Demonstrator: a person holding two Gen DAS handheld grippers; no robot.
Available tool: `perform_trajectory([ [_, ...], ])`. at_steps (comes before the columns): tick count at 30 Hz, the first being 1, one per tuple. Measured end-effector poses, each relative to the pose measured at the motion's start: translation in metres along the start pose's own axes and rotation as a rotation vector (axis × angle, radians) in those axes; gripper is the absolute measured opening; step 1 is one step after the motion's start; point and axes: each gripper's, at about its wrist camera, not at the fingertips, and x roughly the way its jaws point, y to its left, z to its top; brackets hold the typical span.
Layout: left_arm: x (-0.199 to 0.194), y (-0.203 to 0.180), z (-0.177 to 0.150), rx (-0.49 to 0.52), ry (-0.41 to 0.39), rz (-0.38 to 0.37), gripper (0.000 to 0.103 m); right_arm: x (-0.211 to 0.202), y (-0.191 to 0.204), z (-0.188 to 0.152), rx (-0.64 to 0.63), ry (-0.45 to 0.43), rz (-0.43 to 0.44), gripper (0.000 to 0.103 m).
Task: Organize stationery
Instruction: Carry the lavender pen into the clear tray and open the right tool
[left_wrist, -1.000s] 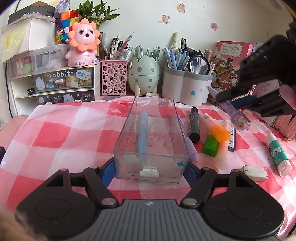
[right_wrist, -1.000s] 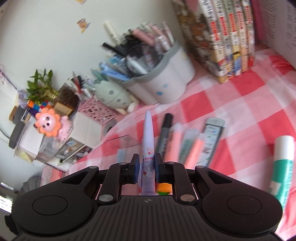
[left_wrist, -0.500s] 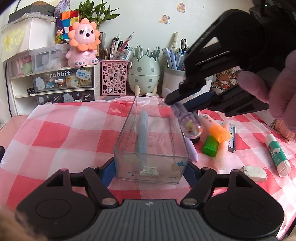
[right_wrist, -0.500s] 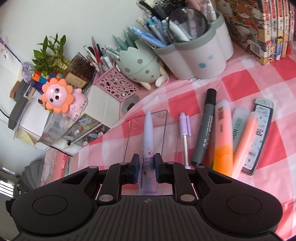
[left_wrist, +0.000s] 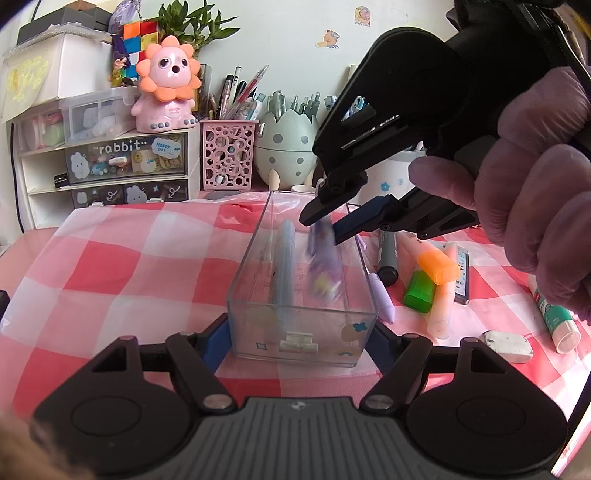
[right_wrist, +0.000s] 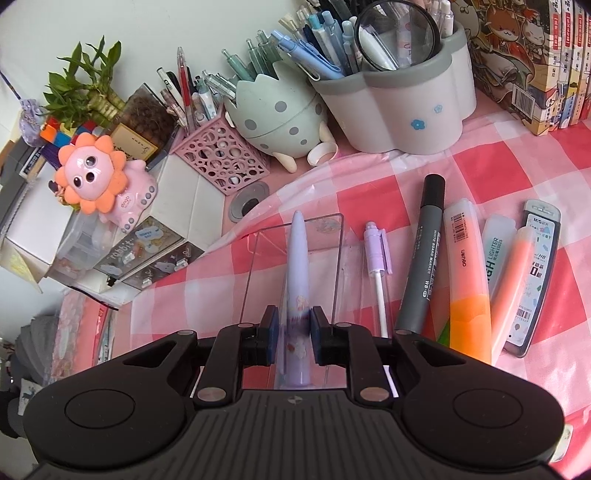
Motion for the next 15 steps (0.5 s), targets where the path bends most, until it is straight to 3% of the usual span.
perform_trajectory([
  [15,0.001,0.0,0.0,0.001,0.0,0.0,0.049,-0.014,-0.003,0.0,-0.029,-0.023,0.033,0.034],
])
